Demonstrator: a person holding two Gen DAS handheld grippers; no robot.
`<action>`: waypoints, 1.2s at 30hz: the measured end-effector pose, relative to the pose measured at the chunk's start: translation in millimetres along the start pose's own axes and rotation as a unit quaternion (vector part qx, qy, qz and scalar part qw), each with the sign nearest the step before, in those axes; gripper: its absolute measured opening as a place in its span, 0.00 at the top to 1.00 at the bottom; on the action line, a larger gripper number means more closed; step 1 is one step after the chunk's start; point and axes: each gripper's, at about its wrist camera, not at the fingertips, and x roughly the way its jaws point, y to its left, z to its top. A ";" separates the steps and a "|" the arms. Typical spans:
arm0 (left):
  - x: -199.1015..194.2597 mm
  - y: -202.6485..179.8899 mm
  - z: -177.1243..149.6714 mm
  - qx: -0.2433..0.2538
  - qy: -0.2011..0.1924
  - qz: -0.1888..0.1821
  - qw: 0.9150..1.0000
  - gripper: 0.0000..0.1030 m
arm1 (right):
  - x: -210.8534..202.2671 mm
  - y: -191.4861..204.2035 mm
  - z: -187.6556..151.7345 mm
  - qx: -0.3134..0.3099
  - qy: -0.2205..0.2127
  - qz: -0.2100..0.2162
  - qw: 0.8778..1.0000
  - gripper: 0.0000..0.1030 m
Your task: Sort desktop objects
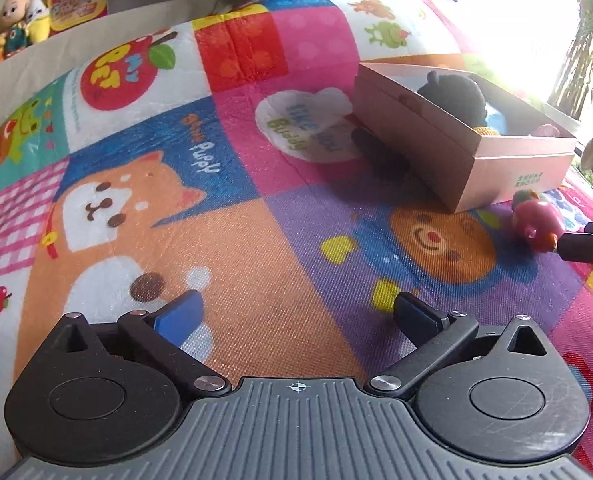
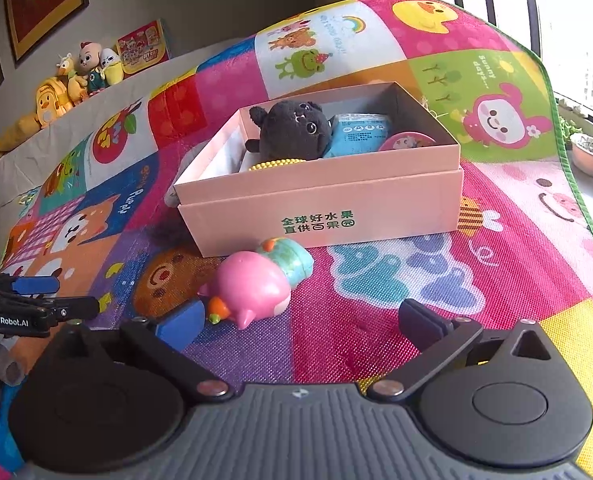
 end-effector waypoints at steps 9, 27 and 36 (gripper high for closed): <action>4.4 -15.1 32.1 -0.005 -0.028 -0.042 0.999 0.41 | 0.4 -3.7 0.2 0.011 0.002 0.009 1.000 0.00; 90.1 -3.1 93.1 -0.016 -0.037 -0.066 0.997 0.17 | 3.0 0.6 1.0 0.000 0.009 -0.002 1.000 0.00; 80.8 5.6 88.7 -0.024 -0.042 -0.090 0.995 0.14 | 2.4 0.5 0.8 0.001 0.009 -0.001 1.000 0.00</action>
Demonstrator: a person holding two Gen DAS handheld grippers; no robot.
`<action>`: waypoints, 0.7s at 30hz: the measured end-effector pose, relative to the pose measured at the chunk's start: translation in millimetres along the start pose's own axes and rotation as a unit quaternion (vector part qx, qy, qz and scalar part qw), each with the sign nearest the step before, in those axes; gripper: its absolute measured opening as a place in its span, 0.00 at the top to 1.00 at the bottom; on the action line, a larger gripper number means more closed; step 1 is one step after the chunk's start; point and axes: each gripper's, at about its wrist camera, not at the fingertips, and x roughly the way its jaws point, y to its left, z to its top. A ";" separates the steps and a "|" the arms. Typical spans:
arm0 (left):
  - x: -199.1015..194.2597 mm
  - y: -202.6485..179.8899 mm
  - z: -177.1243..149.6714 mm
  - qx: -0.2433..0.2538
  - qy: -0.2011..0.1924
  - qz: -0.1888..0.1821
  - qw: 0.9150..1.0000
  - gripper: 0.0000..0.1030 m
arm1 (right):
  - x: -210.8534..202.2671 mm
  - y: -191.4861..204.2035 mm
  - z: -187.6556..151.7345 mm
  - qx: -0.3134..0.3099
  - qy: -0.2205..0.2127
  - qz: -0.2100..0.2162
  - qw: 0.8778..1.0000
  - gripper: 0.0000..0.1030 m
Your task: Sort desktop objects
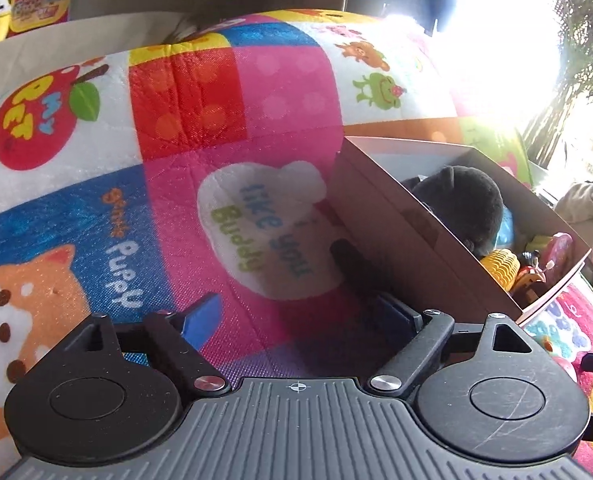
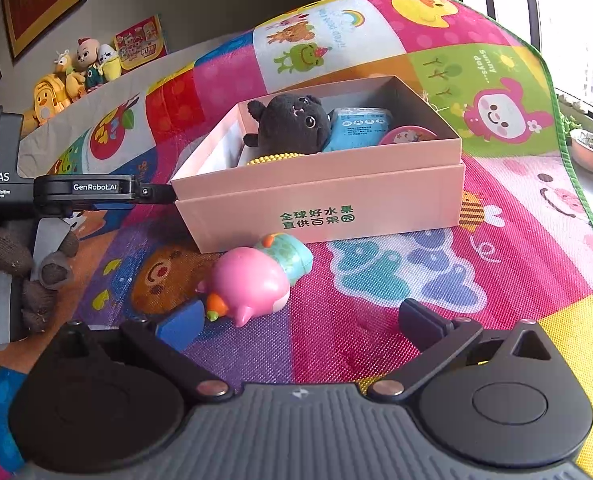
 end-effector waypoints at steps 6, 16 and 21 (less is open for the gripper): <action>10.7 -9.2 1.6 0.003 0.005 -0.019 1.000 0.10 | -0.3 -0.2 0.1 0.001 0.000 0.001 1.000 0.00; -12.0 4.1 10.0 0.007 -0.024 0.034 0.999 0.09 | -0.4 -1.4 0.8 0.003 -0.002 0.003 1.000 0.00; 2.2 -21.0 5.3 0.046 0.001 -0.030 0.999 0.09 | -0.4 -2.6 1.6 0.005 -0.002 0.005 1.000 0.00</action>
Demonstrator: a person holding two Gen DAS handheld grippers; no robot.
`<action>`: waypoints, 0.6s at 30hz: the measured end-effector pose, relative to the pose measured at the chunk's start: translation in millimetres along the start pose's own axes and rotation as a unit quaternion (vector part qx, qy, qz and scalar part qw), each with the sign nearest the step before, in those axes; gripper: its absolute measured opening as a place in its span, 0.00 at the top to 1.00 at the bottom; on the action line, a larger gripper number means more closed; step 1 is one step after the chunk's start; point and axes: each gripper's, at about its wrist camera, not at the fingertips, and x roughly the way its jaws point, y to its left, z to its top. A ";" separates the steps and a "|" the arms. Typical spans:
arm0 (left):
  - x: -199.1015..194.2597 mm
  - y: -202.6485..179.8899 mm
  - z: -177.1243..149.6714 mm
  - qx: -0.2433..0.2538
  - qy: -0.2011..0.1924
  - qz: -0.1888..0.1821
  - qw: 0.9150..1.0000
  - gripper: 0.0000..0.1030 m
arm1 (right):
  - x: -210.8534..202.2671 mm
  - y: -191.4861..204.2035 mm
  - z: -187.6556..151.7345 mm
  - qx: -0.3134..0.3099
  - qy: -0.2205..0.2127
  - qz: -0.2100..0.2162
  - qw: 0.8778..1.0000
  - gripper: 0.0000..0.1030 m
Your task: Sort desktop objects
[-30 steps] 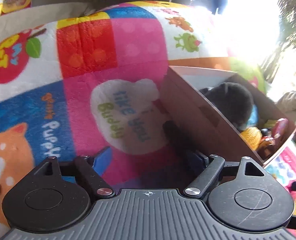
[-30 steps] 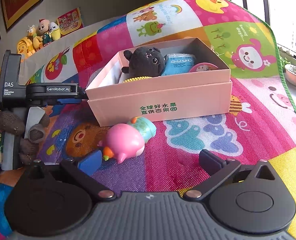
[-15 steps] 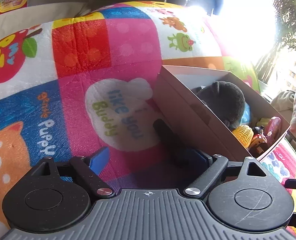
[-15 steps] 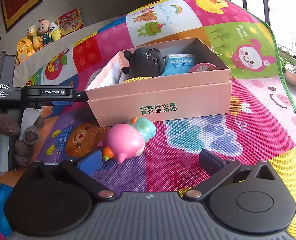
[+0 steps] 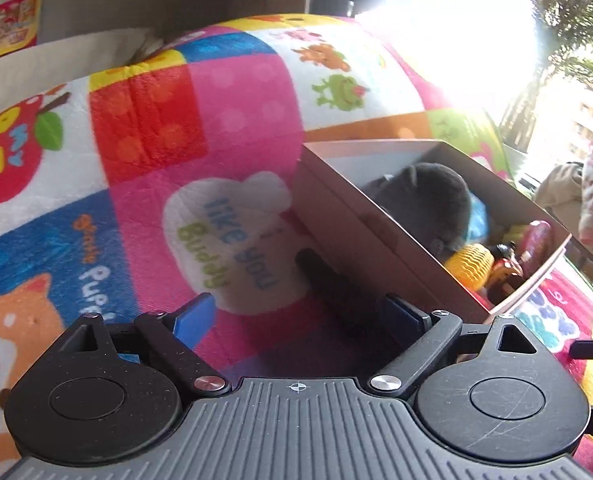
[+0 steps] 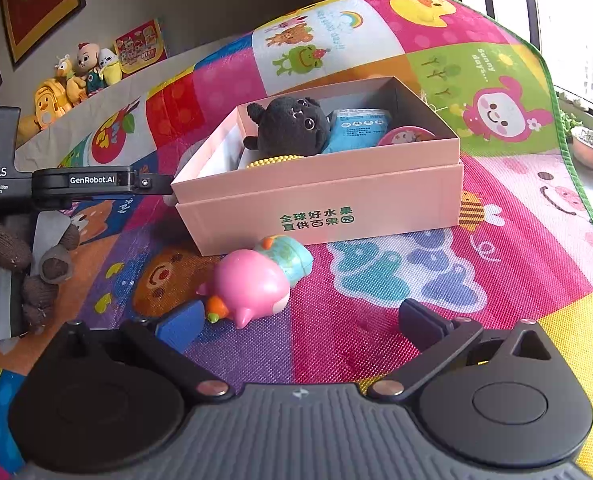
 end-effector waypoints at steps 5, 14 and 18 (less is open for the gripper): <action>16.3 -6.3 -3.1 0.004 0.017 0.021 1.000 0.08 | 0.1 -0.5 0.0 0.000 0.000 0.000 1.000 0.00; 8.3 -7.0 -0.6 0.042 0.004 0.086 0.995 0.09 | -0.4 0.1 0.1 -0.001 0.000 0.000 1.000 0.00; 20.1 -11.8 1.4 0.049 0.006 0.088 0.995 0.33 | -0.7 0.2 -0.2 -0.001 0.000 -0.001 1.000 0.00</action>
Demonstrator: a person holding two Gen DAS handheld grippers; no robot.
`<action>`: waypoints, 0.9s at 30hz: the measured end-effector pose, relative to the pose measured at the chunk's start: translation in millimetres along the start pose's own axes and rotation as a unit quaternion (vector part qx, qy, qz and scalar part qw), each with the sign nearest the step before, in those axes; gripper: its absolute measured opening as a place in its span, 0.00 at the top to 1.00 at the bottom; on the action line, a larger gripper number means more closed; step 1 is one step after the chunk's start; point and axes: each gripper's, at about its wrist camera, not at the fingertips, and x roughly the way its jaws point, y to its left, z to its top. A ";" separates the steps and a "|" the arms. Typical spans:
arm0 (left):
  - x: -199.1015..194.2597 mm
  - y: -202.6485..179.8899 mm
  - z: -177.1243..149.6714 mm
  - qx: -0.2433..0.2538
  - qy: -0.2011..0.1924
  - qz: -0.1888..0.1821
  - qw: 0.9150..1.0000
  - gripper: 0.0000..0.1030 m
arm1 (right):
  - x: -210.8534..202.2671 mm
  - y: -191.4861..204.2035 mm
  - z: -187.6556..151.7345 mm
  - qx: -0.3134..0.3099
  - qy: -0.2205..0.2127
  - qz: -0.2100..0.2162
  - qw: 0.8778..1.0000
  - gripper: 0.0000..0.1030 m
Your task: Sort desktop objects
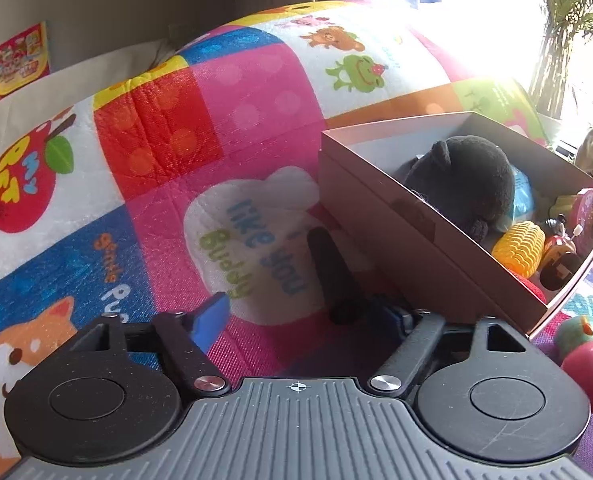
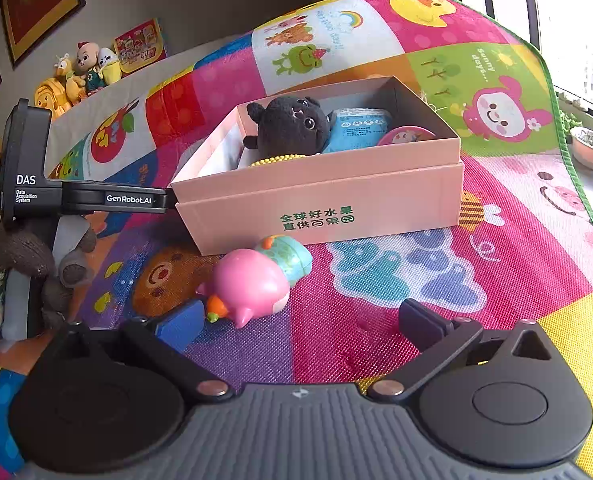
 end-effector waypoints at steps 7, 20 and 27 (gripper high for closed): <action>0.7 1.7 4.1 0.000 -0.001 0.000 1.000 0.75 | 0.3 -0.5 0.4 0.001 0.000 0.001 1.000 0.00; -151.2 -15.5 -94.0 0.027 -0.009 -0.058 0.998 0.72 | 1.7 1.9 0.7 -0.005 0.003 -0.005 1.000 0.00; -166.9 10.1 -117.7 0.002 -0.009 0.046 0.999 0.54 | 4.2 8.2 0.3 -0.022 0.009 -0.019 1.000 0.00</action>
